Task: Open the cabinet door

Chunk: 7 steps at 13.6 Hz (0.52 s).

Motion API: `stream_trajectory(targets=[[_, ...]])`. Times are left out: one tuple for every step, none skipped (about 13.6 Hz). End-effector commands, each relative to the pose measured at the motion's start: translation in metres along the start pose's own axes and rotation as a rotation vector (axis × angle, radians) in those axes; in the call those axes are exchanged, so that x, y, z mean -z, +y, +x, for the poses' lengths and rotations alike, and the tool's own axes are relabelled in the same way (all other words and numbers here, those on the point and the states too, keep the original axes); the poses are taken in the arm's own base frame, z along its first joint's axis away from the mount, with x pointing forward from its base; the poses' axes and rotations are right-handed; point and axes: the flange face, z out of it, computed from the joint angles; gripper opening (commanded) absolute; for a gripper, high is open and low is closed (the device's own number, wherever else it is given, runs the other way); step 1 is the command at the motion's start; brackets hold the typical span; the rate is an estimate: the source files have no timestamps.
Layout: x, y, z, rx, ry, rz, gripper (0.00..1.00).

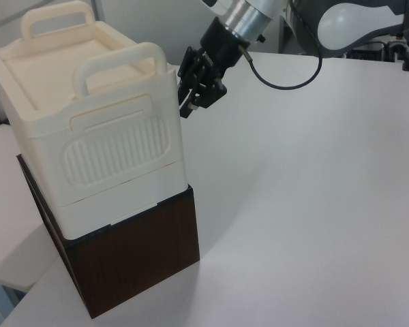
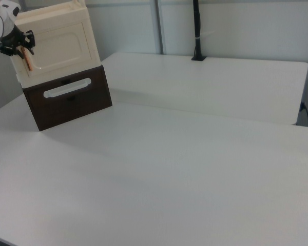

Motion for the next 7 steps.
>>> stream_trajectory(targets=[[0.0011,-0.0040,0.0023,-0.026,-0.001,0.044,0.41],[-0.0005,-0.0030,0.0025,-0.025,0.003,0.041,0.39],[-0.0002,-0.0038,0.0040,-0.023,0.007,0.044,0.37],[-0.0007,-0.0059,0.0048,-0.028,0.010,0.053,0.36],[-0.0005,-0.0075,0.0055,-0.039,0.016,0.066,0.34],[0.0010,-0.0043,0.0060,-0.054,0.031,0.076,0.33],[0.0019,-0.0013,0.0073,-0.054,0.056,0.067,0.32]])
